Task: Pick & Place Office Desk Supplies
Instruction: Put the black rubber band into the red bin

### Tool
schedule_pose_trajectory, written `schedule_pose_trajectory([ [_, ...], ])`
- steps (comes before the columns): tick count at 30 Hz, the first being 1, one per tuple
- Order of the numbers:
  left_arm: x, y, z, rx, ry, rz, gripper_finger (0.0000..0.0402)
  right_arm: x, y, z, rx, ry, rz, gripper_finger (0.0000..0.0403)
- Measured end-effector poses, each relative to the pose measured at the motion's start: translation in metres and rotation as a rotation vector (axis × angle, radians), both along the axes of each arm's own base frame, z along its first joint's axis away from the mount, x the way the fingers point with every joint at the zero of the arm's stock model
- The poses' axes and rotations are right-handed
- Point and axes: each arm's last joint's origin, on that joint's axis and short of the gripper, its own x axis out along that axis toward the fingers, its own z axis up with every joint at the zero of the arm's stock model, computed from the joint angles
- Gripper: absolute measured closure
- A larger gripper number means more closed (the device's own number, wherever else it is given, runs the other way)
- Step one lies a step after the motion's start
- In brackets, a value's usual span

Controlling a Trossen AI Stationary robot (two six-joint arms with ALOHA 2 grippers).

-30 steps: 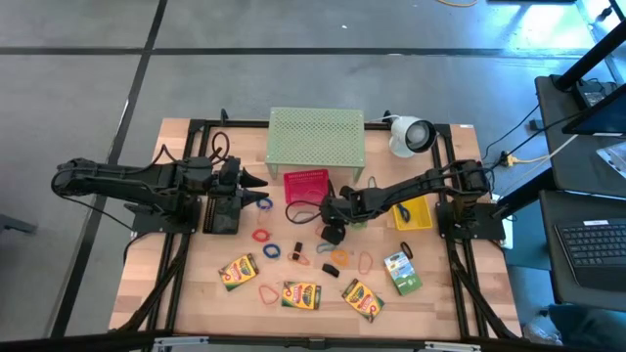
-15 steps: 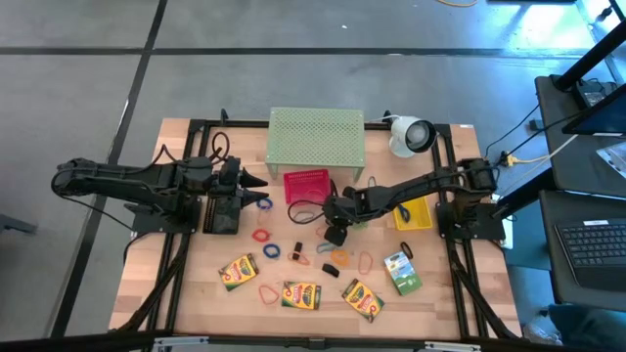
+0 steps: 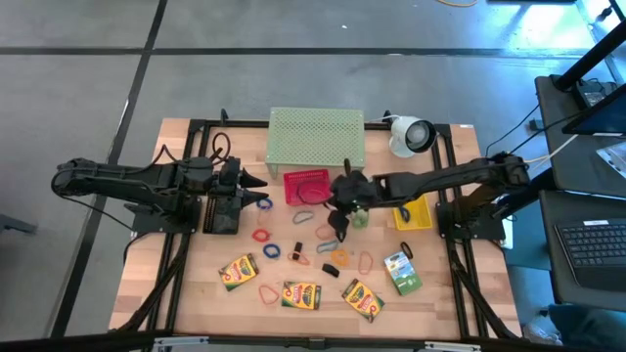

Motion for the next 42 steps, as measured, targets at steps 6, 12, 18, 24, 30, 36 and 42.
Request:
schedule_pose_trajectory([
  [6, 0.0, 0.0, 0.0, 0.001, -0.003, 0.001, 0.021, 0.016, -0.024, 0.018, -0.083, -0.041, 0.043, 0.0403],
  [12, 0.0, 0.0, 0.0, -0.014, -0.004, 0.005, 0.021, 0.042, -0.047, 0.031, -0.099, -0.021, 0.075, 0.0403],
  [18, 0.0, 0.0, 0.0, -0.017, -0.004, 0.007, 0.021, 0.064, -0.053, 0.017, -0.093, 0.06, 0.139, 0.0403],
  [24, 0.0, 0.0, 0.0, -0.017, -0.005, 0.007, 0.021, 0.077, -0.054, -0.009, -0.109, 0.14, 0.137, 0.0403],
  [30, 0.0, 0.0, 0.0, -0.016, -0.004, 0.008, 0.021, 0.081, -0.054, -0.026, -0.125, 0.207, 0.146, 0.0403],
  [36, 0.0, 0.0, 0.0, -0.016, -0.004, 0.008, 0.021, 0.081, -0.055, -0.029, -0.158, 0.22, 0.129, 0.0403],
  [42, 0.0, 0.0, 0.0, -0.016, -0.004, 0.008, 0.021, 0.081, -0.056, -0.029, -0.171, 0.223, 0.119, 0.0403],
])
